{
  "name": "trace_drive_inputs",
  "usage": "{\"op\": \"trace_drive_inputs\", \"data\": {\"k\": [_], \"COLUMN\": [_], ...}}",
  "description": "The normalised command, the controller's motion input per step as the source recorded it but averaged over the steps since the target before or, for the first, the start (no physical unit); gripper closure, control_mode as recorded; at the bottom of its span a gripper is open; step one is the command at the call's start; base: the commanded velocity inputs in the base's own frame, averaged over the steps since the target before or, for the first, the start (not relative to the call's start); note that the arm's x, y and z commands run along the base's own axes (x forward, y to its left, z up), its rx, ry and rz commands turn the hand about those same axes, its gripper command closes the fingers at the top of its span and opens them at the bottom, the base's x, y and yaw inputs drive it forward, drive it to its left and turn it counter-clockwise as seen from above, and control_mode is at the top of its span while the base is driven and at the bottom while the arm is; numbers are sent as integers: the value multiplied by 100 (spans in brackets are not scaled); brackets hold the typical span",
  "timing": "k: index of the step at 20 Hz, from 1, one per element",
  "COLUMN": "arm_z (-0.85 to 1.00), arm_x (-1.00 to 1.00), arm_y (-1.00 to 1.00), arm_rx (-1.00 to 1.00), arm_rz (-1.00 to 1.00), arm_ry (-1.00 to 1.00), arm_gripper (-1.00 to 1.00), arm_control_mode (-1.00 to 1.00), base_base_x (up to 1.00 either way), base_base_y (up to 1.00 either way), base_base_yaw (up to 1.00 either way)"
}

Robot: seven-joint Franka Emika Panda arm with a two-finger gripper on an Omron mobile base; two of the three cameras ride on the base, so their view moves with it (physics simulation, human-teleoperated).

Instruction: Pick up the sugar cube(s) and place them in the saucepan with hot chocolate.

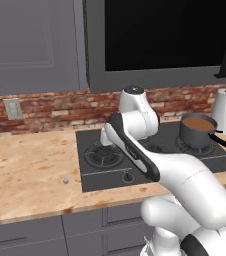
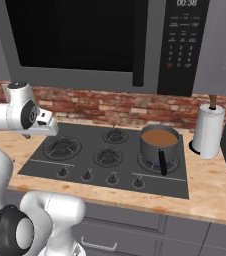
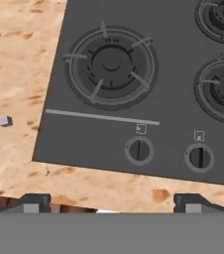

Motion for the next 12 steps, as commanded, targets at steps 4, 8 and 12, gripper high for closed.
{"op": "trace_drive_inputs", "data": {"k": [4,8,12], "arm_z": [-39,-42,-47], "arm_x": [7,7,17], "arm_y": [97,92,77], "arm_rx": [0,0,-1], "arm_rz": [-1,-1,0], "arm_ry": [8,10,20], "arm_gripper": [-100,-100,-100], "arm_control_mode": [-100,-100,-100], "base_base_x": [0,0,0], "base_base_y": [0,0,0], "base_base_yaw": [0,0,0]}}
